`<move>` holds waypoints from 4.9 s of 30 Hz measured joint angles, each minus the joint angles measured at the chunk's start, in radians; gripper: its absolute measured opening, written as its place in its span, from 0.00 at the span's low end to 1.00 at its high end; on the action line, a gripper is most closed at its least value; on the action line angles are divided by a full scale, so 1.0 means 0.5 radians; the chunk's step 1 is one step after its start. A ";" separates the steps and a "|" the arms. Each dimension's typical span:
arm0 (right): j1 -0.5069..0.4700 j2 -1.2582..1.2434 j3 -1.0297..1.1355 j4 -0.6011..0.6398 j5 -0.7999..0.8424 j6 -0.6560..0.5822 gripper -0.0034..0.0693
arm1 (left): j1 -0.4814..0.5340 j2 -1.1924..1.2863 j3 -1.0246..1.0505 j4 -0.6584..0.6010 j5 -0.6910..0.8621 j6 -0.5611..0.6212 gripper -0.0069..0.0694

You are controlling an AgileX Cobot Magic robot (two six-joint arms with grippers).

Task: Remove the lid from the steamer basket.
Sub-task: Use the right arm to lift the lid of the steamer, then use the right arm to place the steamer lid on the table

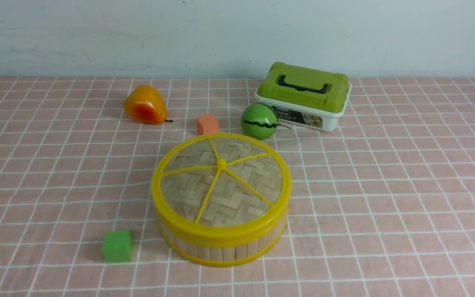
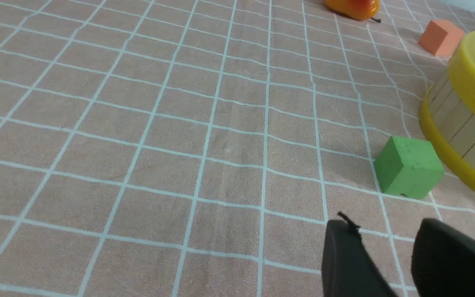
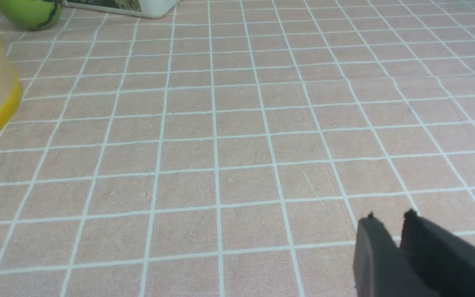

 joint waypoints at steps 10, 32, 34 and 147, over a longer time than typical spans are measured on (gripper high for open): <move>0.000 0.000 0.000 0.000 0.000 0.000 0.17 | 0.000 0.000 0.000 0.000 0.000 0.000 0.40; 0.000 0.000 0.000 0.000 0.000 0.000 0.21 | 0.000 0.000 0.000 0.000 0.000 0.000 0.40; 0.000 0.000 0.000 0.000 0.000 0.000 0.21 | 0.000 0.000 0.000 0.000 0.000 0.000 0.40; 1.334 4.164 -4.354 0.122 1.685 -0.633 0.16 | 0.000 0.000 0.000 0.000 0.000 0.000 0.40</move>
